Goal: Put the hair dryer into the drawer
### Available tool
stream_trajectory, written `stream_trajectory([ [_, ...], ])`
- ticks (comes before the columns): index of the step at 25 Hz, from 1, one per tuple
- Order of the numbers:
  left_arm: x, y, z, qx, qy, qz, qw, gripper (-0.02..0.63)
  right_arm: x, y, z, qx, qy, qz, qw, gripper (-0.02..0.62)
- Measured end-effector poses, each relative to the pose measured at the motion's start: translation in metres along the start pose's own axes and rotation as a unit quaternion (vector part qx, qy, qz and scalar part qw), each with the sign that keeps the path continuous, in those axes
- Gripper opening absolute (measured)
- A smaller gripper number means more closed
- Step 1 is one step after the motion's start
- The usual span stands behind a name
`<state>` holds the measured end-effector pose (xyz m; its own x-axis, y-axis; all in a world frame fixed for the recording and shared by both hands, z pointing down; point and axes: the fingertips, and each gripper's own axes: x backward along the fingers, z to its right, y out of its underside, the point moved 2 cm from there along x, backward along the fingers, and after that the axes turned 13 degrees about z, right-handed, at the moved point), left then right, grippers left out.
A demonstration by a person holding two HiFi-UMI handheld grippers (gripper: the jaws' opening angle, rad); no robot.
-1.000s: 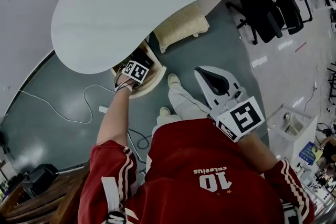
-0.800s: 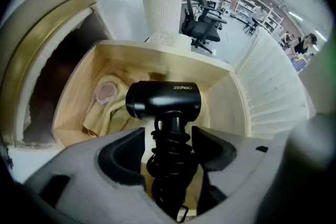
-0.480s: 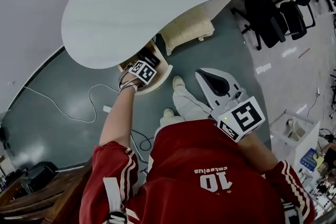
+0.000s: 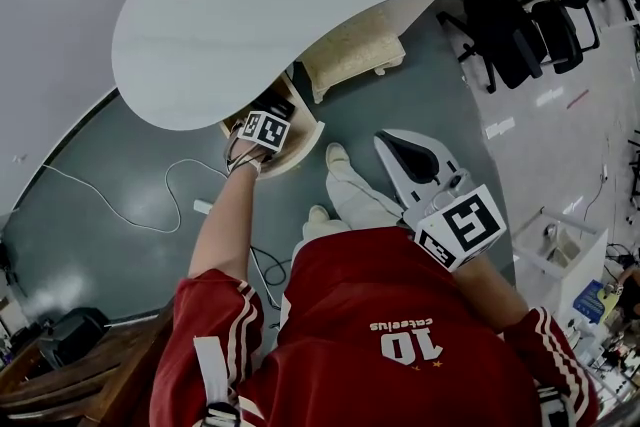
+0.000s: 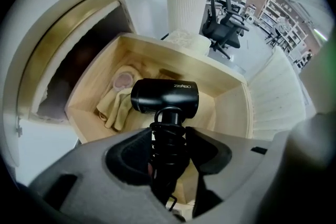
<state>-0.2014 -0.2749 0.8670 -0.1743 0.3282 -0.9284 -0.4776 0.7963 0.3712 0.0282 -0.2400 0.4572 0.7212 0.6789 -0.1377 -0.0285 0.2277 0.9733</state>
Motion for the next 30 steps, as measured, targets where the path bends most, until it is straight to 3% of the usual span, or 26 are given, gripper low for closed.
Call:
stream_trajectory([
  [9,-0.006,-0.014,-0.006,0.052,0.001,0.01,0.9986,0.201,-0.006,0.011,0.005,-0.001,-0.007,-0.016,1.0,0.006],
  [13,-0.008,-0.015,-0.011,0.067,-0.023,0.022,0.9972,0.202,-0.01,0.013,0.008,-0.002,-0.008,-0.019,1.0,0.006],
  [19,-0.009,-0.017,-0.013,0.124,-0.051,0.05,0.9897,0.203,-0.014,0.016,0.01,0.0,-0.011,-0.023,1.0,0.006],
  [26,-0.007,-0.013,-0.005,0.169,0.002,0.07,0.9832,0.212,-0.016,0.018,0.004,0.01,-0.014,-0.025,1.0,0.006],
  [30,0.001,-0.014,-0.004,0.13,0.015,0.067,0.9891,0.212,-0.016,0.013,0.0,0.009,-0.016,-0.019,1.0,0.006],
])
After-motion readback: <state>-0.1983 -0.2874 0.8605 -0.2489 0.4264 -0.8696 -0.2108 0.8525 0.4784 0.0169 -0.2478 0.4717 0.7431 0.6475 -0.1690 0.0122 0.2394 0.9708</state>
